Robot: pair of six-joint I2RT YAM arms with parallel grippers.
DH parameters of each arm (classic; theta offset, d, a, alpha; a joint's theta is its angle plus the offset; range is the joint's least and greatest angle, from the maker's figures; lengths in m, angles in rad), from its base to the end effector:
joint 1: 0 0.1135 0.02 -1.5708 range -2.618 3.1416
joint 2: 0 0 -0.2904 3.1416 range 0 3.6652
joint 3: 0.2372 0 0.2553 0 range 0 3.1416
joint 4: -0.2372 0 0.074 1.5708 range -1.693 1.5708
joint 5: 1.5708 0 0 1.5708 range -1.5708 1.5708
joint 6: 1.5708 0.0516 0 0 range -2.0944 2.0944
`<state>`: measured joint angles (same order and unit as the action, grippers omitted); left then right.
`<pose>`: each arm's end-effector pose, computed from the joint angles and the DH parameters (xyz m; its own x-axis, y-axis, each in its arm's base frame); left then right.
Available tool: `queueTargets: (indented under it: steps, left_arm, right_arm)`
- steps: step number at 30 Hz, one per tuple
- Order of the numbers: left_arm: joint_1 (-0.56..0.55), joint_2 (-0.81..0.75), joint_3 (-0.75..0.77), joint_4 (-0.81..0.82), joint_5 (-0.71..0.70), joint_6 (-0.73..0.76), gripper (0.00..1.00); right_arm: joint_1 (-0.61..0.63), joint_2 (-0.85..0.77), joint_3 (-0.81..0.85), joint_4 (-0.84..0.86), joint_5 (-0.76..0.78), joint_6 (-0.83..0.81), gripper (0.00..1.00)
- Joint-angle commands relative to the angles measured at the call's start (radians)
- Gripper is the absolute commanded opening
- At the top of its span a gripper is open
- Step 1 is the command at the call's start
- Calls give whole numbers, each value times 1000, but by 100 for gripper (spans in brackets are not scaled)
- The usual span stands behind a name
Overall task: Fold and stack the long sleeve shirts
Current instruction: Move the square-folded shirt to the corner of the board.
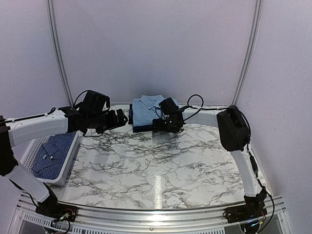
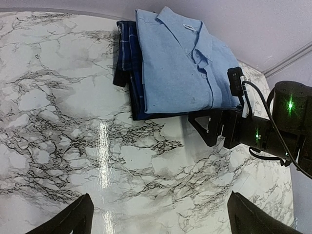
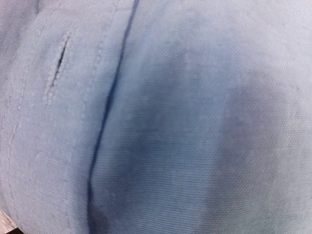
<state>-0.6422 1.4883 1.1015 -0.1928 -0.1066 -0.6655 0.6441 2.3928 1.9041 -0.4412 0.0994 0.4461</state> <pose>0.2863 -0.2073 0.2962 -0.6687 -0.2665 -0.6941 0.1416 0.8708 -0.4708 0.4468 0.3291 0.1472 -0.8156 -0.0755 -0.5737 -0.2197 0.9576 0.1862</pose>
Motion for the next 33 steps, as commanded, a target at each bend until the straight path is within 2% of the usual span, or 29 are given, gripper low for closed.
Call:
queueTargets:
  steps: [1,8,15,24,33]
  left_arm:
    - [6,-37,-16,-30,-10,0,99]
    - [8,-54,-28,-30,-9,1,99]
    - [16,-81,-43,-31,-13,11,99]
    - [30,-84,-21,-37,-12,50,99]
    - [42,-100,7,-48,-14,110,99]
  right_arm:
    - [31,57,67,55,-88,86,98]
    - [55,134,160,88,-127,141,99]
    - [46,96,106,122,-127,145,99]
    - [48,-57,-21,138,-88,91,98]
    - [63,-353,-279,201,12,23,98]
